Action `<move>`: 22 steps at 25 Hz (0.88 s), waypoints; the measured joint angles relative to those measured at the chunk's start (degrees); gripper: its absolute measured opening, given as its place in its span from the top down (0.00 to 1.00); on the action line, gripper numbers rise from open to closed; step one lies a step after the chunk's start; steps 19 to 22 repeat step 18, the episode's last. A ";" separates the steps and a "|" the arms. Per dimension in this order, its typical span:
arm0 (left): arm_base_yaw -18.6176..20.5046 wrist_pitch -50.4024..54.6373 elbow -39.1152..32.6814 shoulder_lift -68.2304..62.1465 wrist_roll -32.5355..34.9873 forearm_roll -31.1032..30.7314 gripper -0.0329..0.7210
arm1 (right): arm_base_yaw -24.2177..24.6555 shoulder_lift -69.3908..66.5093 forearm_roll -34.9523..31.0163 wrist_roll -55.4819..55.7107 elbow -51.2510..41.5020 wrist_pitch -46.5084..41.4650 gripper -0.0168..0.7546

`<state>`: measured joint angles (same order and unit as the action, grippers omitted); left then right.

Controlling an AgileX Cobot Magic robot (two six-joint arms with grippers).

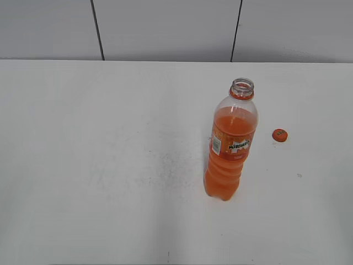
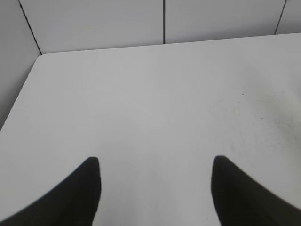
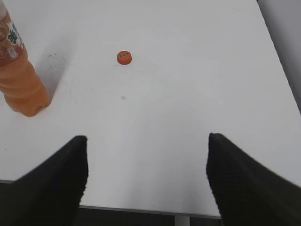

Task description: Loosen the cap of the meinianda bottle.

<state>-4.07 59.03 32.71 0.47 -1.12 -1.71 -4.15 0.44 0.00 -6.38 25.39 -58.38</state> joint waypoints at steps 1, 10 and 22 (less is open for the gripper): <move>0.00 0.00 0.00 0.00 0.00 0.33 0.35 | 0.00 0.00 0.00 0.00 0.00 0.00 0.22; 0.00 -0.05 0.00 0.00 -0.02 1.71 0.36 | 0.00 0.00 0.00 0.00 0.00 0.00 0.22; 0.00 -0.10 -0.04 0.00 -0.07 1.71 0.36 | 0.00 0.00 0.00 0.00 0.00 0.00 0.22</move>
